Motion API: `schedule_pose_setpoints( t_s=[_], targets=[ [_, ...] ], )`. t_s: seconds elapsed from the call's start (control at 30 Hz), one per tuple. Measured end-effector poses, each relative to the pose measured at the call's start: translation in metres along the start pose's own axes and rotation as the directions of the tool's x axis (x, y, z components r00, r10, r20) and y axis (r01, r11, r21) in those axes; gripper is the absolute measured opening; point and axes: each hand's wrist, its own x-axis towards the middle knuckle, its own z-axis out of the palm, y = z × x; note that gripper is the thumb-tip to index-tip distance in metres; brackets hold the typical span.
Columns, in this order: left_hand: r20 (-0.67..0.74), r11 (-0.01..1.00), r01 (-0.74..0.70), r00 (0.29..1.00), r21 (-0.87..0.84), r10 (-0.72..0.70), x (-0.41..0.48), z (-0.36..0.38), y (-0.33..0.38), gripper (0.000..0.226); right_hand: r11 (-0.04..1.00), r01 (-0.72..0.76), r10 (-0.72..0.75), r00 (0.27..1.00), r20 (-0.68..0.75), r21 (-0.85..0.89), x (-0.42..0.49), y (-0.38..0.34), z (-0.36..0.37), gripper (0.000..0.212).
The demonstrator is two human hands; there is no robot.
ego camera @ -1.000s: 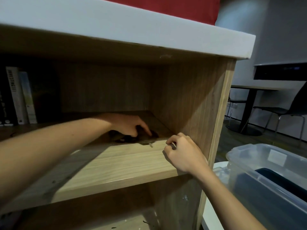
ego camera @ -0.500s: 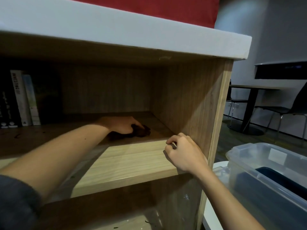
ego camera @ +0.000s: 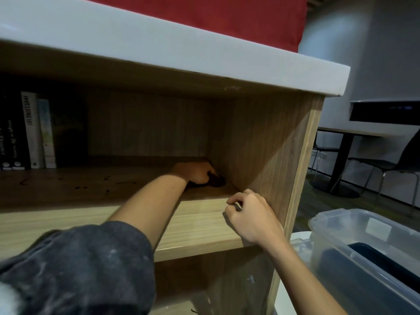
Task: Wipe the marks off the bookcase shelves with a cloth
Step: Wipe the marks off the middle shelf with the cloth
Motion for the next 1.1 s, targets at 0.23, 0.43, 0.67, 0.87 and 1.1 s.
schedule_pose_setpoints(
  t_s=[0.23,0.43,0.67,0.87,1.1],
  targets=[
    [0.139,1.0,-0.016,0.99,0.013,0.014,-0.071,-0.001,0.001,0.053,0.998,-0.056,0.056,0.998,0.001,0.029,0.001,-0.002,-0.001,0.021],
    [0.141,0.992,-0.114,0.982,-0.063,0.122,-0.147,0.004,0.024,0.051,0.986,-0.094,0.092,0.995,0.025,0.139,-0.003,-0.008,-0.006,0.022],
    [-0.343,0.96,-0.094,0.939,-0.263,-0.001,-0.185,0.01,0.001,0.048,0.929,-0.04,0.042,0.999,0.003,0.368,-0.007,-0.046,-0.019,0.029],
    [-0.607,0.984,0.014,0.786,-0.176,-0.12,-0.236,0.018,-0.052,0.026,0.993,-0.008,0.043,0.954,0.295,-0.118,-0.012,-0.122,0.017,0.07],
    [-0.676,0.992,0.095,0.726,-0.086,-0.128,-0.249,0.02,-0.077,0.027,0.987,0.105,-0.127,0.974,0.189,0.123,-0.042,-0.126,0.013,0.009]
  ],
)
